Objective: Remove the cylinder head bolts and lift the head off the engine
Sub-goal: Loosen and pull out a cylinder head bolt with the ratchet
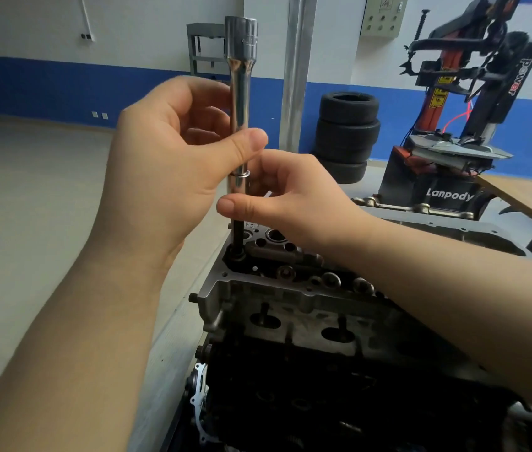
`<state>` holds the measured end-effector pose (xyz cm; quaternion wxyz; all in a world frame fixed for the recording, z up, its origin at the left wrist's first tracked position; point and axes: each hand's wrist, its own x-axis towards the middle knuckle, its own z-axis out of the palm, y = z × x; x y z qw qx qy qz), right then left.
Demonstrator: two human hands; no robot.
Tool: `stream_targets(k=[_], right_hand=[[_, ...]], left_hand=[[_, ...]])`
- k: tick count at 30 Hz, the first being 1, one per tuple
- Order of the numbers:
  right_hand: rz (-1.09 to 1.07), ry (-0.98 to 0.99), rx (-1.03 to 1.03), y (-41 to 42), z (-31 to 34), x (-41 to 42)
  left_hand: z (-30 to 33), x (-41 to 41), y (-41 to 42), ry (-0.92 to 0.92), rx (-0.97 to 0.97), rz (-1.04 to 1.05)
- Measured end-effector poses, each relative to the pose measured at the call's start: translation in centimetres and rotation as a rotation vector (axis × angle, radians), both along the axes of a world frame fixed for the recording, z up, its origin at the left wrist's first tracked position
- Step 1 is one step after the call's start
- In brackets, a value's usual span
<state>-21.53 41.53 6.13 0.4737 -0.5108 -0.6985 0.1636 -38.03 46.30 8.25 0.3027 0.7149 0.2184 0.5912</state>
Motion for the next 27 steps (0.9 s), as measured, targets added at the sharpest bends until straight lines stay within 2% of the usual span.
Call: stream_targets(k=[6, 9, 15, 21, 27], right_hand=[[0.073, -0.001, -0.017, -0.25, -0.10, 0.34], [0.089, 0.044, -0.050, -0.30, -0.11, 0.28], [-0.049, 0.004, 0.017, -0.11, 0.08, 0.08], [0.090, 0.087, -0.057, -0.07, -0.27, 0.41], [0.054, 0.079, -0.037, 0.24, -0.48, 0.39]], left_hand=[[-0.07, 0.09, -0.30, -0.008, -0.078, -0.203], [-0.03, 0.02, -0.30, 0.011, -0.044, -0.145], [-0.09, 0.09, -0.16, 0.019, -0.018, -0.058], [-0.13, 0.16, -0.18, -0.051, -0.089, -0.195], [-0.17, -0.18, 0.07, 0.005, 0.017, -0.015]])
